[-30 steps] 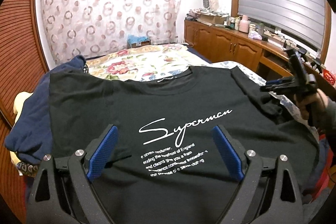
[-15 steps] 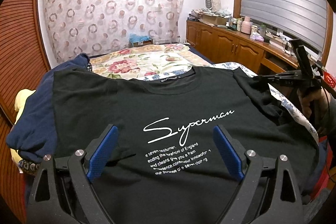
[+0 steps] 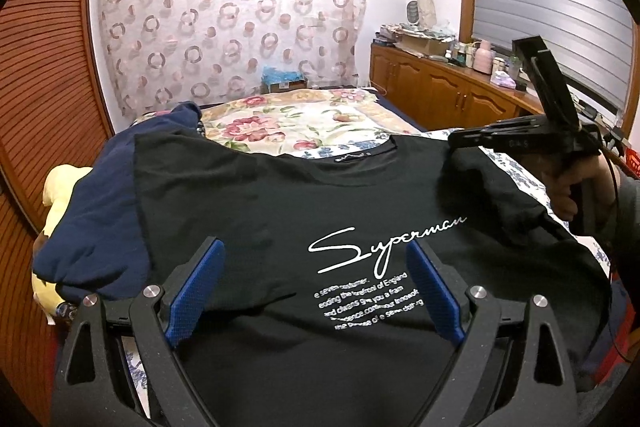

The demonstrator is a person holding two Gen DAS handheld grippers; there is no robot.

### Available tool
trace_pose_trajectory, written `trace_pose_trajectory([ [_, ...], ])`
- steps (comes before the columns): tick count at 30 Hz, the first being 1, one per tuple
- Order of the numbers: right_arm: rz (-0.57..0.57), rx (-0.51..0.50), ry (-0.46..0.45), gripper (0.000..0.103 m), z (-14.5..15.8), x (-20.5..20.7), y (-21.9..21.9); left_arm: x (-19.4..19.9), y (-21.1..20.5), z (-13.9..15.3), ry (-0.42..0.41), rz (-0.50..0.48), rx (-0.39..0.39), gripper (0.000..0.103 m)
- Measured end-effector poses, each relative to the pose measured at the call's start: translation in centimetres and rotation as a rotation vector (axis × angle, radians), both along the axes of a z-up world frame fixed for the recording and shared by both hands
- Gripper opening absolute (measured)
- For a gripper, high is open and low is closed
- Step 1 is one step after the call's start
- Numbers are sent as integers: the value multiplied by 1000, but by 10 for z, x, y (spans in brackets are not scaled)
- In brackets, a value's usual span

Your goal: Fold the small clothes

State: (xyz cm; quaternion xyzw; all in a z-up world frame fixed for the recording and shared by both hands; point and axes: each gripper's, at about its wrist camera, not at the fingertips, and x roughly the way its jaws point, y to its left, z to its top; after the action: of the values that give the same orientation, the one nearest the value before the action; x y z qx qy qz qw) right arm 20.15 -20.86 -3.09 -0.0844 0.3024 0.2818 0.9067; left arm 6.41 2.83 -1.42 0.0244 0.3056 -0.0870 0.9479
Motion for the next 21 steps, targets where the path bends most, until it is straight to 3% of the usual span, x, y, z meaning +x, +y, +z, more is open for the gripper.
trace_pose_trajectory([
  [3, 33, -24, -22, 8, -1, -3, 15, 1, 3, -2, 7, 15, 3, 93],
  [5, 40, -39, -27, 14, -3, -6, 16, 1, 6, -2, 5, 18, -2, 93],
  [10, 12, -56, -48, 43, -3, -5, -1, 4, 11, -2, -1, 29, -1, 93],
  [21, -132, -174, 24, 44, -50, 42, -37, 34, 47, 0, -2, 95, 0, 93],
])
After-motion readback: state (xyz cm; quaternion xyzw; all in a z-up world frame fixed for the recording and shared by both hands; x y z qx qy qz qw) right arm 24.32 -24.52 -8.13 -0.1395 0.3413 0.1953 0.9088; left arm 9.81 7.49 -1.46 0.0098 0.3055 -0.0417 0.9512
